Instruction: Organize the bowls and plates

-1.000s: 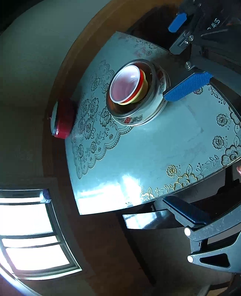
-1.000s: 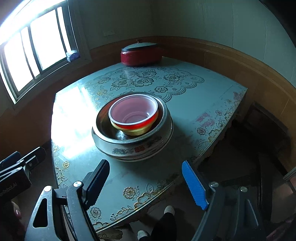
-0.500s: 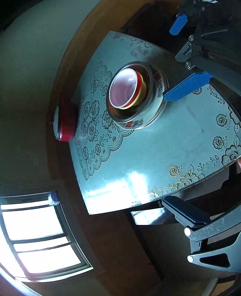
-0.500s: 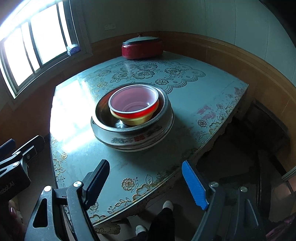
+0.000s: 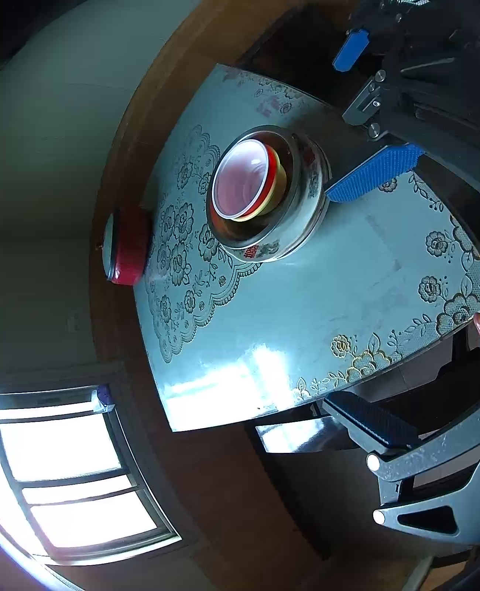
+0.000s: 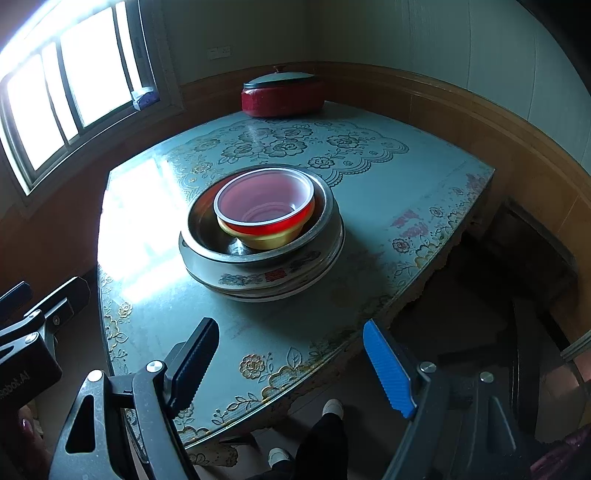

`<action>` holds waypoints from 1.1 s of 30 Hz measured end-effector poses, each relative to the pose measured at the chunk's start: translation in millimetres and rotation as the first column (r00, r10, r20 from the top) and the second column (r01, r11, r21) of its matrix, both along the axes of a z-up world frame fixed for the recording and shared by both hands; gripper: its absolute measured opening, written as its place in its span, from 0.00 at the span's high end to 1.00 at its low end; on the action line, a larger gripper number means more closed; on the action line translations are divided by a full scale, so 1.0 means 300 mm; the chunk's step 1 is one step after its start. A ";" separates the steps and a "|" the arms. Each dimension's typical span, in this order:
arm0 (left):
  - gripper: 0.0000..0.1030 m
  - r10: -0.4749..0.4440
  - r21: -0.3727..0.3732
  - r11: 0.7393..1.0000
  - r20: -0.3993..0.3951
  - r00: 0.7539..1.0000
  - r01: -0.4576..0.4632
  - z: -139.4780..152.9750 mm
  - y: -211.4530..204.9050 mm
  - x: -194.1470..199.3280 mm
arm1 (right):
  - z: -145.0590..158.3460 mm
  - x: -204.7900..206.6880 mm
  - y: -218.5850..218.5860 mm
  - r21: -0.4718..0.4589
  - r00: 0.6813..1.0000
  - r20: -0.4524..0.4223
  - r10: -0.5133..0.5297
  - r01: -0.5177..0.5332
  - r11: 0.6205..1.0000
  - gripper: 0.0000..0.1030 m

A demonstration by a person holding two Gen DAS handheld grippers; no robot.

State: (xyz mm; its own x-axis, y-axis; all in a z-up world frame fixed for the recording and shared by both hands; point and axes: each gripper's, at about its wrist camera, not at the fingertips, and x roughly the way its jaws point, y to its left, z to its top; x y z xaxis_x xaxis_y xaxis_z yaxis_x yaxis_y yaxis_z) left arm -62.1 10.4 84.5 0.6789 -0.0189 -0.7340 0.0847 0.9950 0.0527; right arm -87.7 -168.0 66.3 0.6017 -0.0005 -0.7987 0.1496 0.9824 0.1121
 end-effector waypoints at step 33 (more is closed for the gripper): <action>0.00 0.029 0.042 0.999 -0.007 1.000 -0.029 -0.013 -0.015 0.008 | 0.010 0.022 -0.021 -0.007 1.000 -0.004 -0.029 0.029 1.000 0.20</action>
